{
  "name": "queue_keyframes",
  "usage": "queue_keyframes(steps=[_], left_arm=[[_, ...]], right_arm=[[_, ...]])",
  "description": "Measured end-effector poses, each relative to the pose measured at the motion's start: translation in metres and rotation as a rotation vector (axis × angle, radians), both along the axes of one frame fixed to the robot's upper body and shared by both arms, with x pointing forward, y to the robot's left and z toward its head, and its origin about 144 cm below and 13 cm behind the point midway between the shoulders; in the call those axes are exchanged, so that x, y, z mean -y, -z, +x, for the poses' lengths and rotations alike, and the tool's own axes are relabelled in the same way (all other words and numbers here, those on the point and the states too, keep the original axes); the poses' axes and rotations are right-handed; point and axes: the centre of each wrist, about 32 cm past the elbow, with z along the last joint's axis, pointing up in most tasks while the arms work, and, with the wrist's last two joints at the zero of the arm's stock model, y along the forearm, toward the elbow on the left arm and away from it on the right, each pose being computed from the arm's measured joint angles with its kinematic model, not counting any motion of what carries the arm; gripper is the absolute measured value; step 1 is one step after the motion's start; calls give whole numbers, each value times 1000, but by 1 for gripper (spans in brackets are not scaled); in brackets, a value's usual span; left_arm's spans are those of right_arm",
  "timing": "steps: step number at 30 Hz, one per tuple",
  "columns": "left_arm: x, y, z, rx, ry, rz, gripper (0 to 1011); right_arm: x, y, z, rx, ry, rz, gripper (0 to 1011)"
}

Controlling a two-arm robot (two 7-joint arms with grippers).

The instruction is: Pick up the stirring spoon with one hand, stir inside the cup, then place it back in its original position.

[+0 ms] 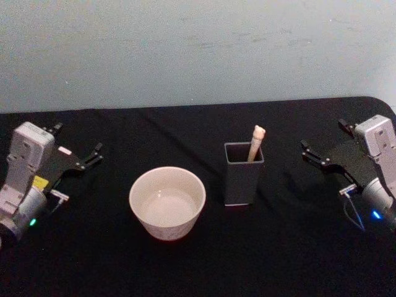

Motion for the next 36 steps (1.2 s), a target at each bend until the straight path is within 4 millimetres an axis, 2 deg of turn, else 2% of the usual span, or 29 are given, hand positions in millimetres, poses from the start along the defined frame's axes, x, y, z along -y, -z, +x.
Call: queue_keyframes(steps=[36], left_arm=[[0,0,0,0,0,0,1001]], right_arm=[[0,0,0,0,0,0,1002]])
